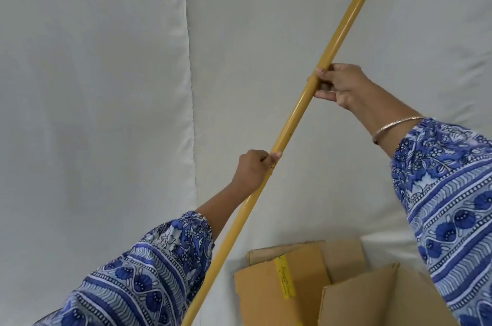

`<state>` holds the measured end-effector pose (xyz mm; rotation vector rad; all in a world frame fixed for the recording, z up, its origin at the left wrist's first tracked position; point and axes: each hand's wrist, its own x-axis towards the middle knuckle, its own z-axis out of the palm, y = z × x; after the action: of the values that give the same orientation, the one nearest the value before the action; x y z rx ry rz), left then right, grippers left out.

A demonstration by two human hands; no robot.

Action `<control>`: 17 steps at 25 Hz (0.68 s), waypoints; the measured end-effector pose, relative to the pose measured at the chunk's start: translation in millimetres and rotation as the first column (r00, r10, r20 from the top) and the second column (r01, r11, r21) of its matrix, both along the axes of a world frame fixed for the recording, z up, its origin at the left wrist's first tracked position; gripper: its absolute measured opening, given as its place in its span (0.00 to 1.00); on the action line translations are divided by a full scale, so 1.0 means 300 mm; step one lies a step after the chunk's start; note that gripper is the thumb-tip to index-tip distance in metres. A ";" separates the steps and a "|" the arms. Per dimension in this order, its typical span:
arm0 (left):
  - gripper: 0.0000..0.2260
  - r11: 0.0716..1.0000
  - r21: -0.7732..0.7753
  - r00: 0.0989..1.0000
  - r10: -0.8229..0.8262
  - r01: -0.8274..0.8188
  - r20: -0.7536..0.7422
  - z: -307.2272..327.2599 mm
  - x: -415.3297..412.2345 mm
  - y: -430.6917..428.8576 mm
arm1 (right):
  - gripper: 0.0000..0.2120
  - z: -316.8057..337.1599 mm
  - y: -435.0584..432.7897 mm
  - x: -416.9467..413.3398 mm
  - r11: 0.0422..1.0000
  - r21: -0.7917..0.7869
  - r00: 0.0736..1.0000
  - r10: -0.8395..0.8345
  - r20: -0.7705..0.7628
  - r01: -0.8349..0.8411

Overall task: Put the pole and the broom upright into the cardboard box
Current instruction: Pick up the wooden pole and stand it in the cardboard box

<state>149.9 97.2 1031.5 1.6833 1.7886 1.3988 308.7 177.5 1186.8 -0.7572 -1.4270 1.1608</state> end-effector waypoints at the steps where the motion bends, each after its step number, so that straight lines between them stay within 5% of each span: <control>1: 0.19 1.000 0.009 1.000 -0.008 0.008 0.002 0.012 0.049 0.015 | 0.06 0.021 0.000 0.047 1.000 0.016 1.000 0.004 0.012 -0.004; 17: 0.23 0.983 0.172 0.957 -0.116 0.071 0.267 -0.053 0.760 0.709 | 0.06 0.121 0.521 0.533 0.989 0.142 0.948 -0.075 0.308 0.032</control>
<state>378.1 309.9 1015.7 1.5336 1.4594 1.6798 468.7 333.8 1223.2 -0.9069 -1.7186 0.9181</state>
